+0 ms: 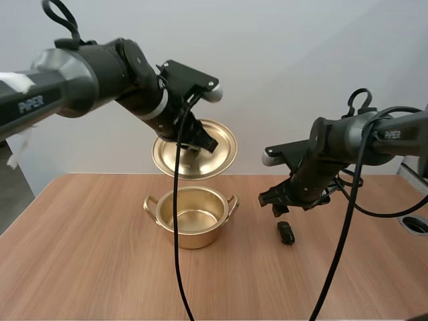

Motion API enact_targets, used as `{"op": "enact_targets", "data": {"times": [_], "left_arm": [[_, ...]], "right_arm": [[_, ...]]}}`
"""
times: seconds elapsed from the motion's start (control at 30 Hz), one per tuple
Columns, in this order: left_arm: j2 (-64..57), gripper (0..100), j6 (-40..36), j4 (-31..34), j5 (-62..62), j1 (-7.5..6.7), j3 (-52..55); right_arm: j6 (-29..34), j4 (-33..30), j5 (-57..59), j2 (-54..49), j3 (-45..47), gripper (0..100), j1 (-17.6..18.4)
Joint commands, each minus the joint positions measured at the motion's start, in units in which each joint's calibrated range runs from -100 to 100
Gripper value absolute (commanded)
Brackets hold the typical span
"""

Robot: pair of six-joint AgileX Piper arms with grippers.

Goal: Open the pot, put the car inside, and close it

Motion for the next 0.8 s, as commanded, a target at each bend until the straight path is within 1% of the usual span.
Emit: {"op": "enact_targets", "data": {"times": [0.0,0.17,0.4,0.63,0.77], "left_arm": [[-5.58,0,-1.13,-0.07,2.42,-0.04,-4.19],[-11.02,0,-1.84,-0.07,5.82,-0.04,-9.19],[-16.66,0,-3.21,-0.29,8.78,-0.04,-13.78],[-20.39,0,-3.59,-0.29,9.88,-0.04,-17.08],[-21.22,0,-4.16,-0.29,13.04,-0.04,-19.01]], "right_arm": [[-0.02,-0.03,-1.34,7.42,-0.03,92,0.00],[-0.02,-0.03,-4.48,11.62,-0.03,92,0.00],[-0.02,-0.15,-5.22,15.17,-0.03,92,0.00],[-0.02,-0.48,-6.04,17.65,-0.03,92,0.00],[-0.02,-0.72,-6.63,19.05,-0.03,90,0.00]]}}
